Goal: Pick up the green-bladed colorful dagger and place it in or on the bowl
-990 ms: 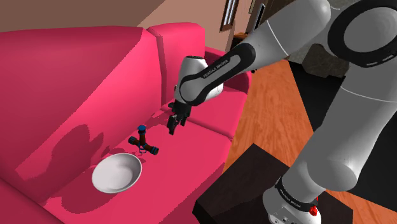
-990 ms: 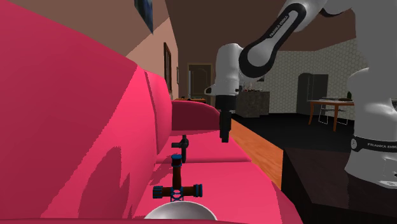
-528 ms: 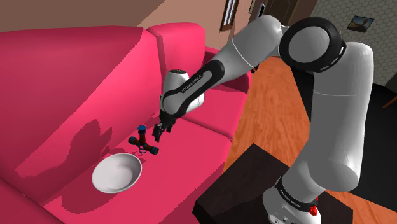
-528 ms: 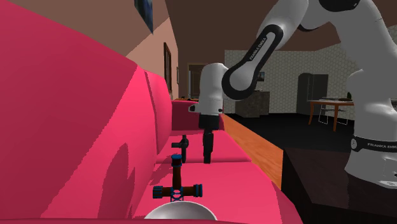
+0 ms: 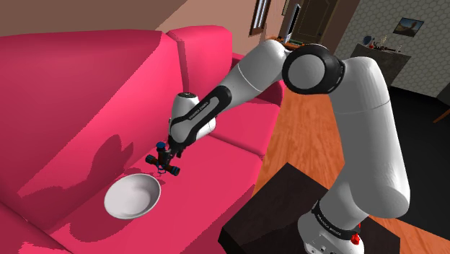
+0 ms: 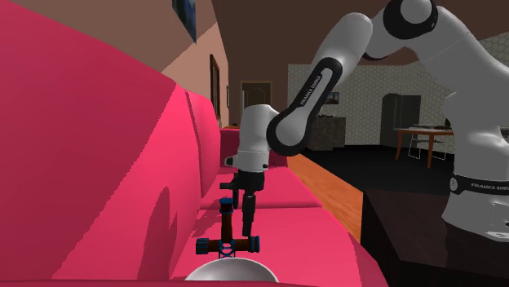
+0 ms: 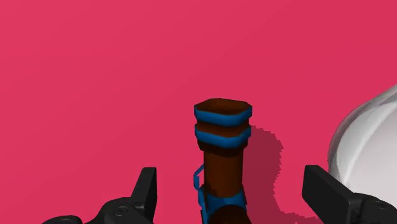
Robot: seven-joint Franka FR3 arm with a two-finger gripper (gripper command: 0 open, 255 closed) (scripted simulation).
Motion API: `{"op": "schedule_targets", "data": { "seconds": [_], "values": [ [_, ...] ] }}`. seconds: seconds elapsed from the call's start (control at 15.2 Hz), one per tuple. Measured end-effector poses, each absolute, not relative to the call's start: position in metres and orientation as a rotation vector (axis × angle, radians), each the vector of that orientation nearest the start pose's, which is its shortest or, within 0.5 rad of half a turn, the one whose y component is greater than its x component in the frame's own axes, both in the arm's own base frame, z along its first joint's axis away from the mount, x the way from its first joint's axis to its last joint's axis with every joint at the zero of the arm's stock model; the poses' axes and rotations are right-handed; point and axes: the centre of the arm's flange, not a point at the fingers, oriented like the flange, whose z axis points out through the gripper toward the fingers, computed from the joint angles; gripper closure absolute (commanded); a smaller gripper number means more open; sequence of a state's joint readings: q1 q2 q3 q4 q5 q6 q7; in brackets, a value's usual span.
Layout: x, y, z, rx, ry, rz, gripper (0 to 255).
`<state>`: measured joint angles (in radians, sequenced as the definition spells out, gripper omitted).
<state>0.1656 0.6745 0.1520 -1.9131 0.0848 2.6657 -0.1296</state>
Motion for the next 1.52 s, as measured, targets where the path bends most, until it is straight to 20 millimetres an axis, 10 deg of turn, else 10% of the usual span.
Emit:
{"op": "schedule_targets", "data": {
  "seconds": [0.73,0.79,1.52],
  "values": [
    [0.604,0.197,0.119,-2.955,-0.502,-0.105,0],
    [0.604,0.197,0.119,-2.955,-0.502,-0.105,255],
    [0.604,0.197,0.121,-2.955,-0.502,-0.105,255]
  ]
}}
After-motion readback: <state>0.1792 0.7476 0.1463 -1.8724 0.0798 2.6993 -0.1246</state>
